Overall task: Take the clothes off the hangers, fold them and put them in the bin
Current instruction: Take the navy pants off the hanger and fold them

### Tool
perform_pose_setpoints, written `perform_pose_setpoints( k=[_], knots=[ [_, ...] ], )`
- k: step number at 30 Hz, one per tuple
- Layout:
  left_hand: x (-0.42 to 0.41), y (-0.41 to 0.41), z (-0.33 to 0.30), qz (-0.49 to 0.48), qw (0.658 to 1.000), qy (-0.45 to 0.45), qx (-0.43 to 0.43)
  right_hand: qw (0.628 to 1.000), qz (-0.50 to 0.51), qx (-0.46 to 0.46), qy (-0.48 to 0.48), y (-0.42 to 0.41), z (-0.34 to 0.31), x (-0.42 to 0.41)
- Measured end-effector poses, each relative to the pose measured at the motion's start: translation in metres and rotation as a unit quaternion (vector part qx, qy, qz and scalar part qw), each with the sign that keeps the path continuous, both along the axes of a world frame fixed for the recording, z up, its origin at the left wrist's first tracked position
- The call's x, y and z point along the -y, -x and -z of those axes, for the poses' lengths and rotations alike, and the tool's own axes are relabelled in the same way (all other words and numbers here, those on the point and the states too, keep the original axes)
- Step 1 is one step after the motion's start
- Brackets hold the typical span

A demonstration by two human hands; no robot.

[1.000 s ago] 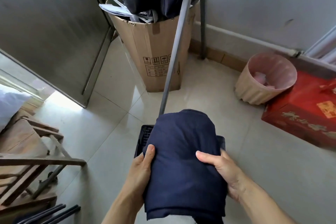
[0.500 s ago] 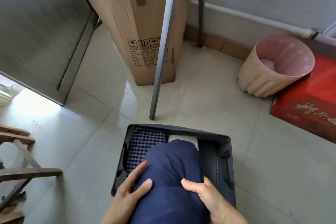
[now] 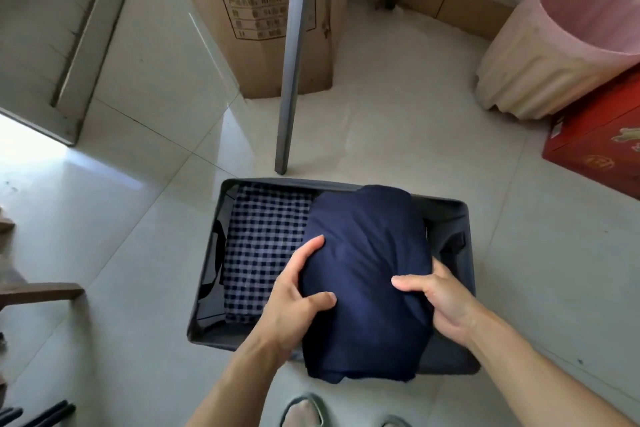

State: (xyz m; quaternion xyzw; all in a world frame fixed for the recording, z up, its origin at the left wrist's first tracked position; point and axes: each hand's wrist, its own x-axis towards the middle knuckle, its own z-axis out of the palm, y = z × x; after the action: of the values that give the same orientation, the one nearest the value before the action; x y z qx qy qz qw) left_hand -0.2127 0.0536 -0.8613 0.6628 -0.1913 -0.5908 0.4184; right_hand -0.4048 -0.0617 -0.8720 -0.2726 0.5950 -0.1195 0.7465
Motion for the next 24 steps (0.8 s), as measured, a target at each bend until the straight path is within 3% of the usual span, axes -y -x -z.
perform_pose_setpoints(
  k=[7, 11, 15, 17, 18, 20, 22, 24],
  knots=[
    [0.026, 0.008, 0.052, -0.016, 0.993, 0.045, 0.110, 0.998, 0.023, 0.014, 0.053, -0.009, 0.071, 0.021],
    [0.033, 0.010, 0.100, 0.006, 0.996, -0.021, 0.089, 0.997, -0.009, -0.049, 0.063, -0.013, 0.127, 0.016],
    [0.038, 0.008, 0.120, 0.005, 0.995, -0.051, 0.081, 0.987, -0.034, -0.121, 0.100, -0.015, 0.141, 0.018],
    [0.037, 0.005, 0.123, 0.017, 0.994, -0.053, 0.095, 0.965, -0.048, -0.217, 0.139, -0.019, 0.137, 0.012],
    [0.037, 0.005, 0.122, 0.025, 0.993, -0.052, 0.100, 0.932, -0.066, -0.291, 0.206, -0.019, 0.132, 0.008],
    [0.036, 0.006, 0.118, 0.042, 0.992, -0.048, 0.109, 0.814, -0.137, -0.369, 0.428, -0.023, 0.120, 0.001],
    [0.036, 0.008, 0.115, 0.060, 0.990, -0.044, 0.119, 0.692, -0.244, -0.312, 0.603, -0.035, 0.109, 0.002],
    [0.034, 0.009, 0.120, 0.081, 0.985, -0.044, 0.142, 0.624, -0.408, -0.249, 0.619, -0.055, 0.104, 0.011]
  ],
)
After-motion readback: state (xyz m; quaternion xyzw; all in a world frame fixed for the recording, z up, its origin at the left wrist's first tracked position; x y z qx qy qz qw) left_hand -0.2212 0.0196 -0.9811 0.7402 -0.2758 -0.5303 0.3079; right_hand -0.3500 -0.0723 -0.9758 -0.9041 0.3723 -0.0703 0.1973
